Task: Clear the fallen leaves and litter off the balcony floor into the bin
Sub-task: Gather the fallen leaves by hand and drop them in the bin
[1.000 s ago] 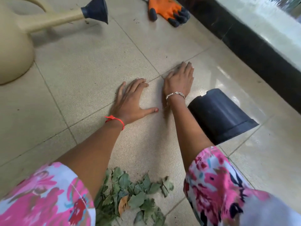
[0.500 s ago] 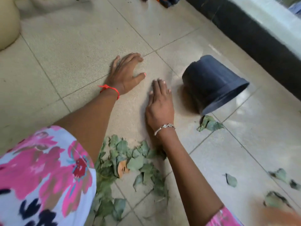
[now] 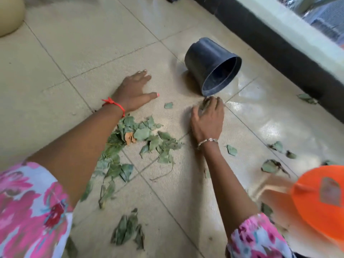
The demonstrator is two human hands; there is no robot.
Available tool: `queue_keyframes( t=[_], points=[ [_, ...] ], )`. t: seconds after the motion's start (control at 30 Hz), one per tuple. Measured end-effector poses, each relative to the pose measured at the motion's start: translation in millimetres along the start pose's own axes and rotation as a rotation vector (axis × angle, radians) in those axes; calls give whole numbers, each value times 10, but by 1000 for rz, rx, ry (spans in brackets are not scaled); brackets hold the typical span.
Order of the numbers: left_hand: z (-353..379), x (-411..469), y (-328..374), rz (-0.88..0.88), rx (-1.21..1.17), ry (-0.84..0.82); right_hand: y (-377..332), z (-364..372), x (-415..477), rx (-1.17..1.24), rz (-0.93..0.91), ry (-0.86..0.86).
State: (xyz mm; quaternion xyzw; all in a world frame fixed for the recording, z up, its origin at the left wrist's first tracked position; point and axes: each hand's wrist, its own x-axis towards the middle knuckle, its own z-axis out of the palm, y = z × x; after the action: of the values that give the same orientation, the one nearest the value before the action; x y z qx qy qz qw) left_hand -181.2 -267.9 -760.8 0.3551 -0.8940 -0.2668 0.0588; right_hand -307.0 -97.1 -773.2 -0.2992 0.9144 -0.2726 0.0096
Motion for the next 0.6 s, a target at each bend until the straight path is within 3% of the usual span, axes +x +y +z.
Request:
queue_keyframes(
  t=[0.17,0.27,0.33,0.4,0.5,0.6],
  points=[
    [123,-245,98,9,70,-31,30,-116,-182,290,-211,-33],
    [105,-354,126,18,70,-87,60,-96,-256,281,-200,-61],
    [76,-430,140,48,27,-127,32,-69,-270,210,-221,-222],
    [56,-527,157,78,-23,-141,-42,-83,-316,288,-345,-399],
    [5,-720,135,61,-77,26,-156,-59,-301,319,-402,-426],
    [-78,-988,-34,-46,-50,202,-300,44,-291,118,-405,-469]
  ],
)
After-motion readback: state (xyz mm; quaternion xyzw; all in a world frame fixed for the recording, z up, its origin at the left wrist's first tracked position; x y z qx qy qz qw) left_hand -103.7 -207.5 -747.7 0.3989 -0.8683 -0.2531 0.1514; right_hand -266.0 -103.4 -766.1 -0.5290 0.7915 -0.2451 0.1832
